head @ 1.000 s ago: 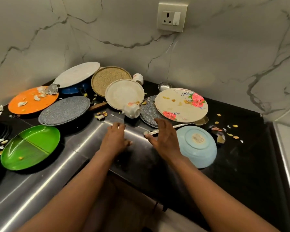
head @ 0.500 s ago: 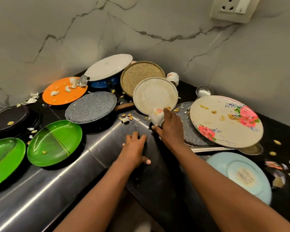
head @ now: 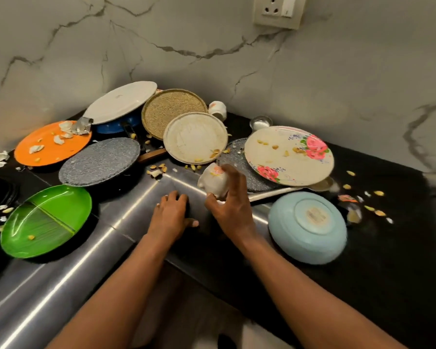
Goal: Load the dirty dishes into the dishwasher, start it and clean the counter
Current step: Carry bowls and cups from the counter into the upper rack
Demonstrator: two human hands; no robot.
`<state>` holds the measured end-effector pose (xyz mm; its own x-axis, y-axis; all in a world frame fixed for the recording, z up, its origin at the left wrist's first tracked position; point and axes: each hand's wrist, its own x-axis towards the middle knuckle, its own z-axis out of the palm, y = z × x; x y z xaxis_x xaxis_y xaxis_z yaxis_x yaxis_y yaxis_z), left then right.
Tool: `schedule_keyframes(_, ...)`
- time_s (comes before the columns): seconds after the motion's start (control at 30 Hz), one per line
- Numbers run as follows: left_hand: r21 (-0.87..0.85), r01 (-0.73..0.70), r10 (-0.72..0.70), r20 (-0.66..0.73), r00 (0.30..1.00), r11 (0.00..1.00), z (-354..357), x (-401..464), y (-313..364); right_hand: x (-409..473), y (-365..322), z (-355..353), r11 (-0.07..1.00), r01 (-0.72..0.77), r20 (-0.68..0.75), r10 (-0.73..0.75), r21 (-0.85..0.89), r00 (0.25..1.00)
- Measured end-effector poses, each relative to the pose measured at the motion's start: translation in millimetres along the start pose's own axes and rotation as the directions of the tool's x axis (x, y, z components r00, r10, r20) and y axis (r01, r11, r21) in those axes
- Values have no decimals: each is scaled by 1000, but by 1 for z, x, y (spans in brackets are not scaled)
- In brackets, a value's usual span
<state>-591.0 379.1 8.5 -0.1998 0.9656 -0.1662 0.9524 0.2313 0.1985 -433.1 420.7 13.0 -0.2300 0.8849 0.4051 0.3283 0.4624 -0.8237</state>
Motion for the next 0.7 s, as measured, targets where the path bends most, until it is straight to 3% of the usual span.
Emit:
schedule_keyframes(0.13, 19, -154, 154, -215, 965, 988, 10, -37, 10, -65, -12, -35, 993, 65, -80, -73, -99, 994)
schedule_keyframes(0.23, 5, -296, 269, -433, 860, 955, 23, -85, 22, -132, -27, -55, 980, 19, -153, -50, -199, 987)
schedule_keyframes(0.3, 21, -399, 361, -472, 804, 917, 32, -119, 29, -181, -37, -63, 961, -20, -174, -30, -274, 984)
schedule_keyframes(0.4, 76, -511, 485, -459, 744, 856, 50, -169, 38, -263, -51, -72, 917, -103, -223, 16, -384, 975)
schedule_keyframes(0.5, 54, -560, 532, -399, 747, 827, 75, -221, 45, -350, -60, -82, 876, -253, -279, 143, -410, 950)
schedule_keyframes(0.6, 61, -654, 647, -242, 723, 754, 100, -277, 59, -438, -70, -96, 804, -377, -349, 226, -460, 909)
schedule_keyframes(0.7, 52, -777, 777, -90, 623, 628, 130, -331, 82, -525, -81, -117, 692, -502, -405, 318, -519, 857)
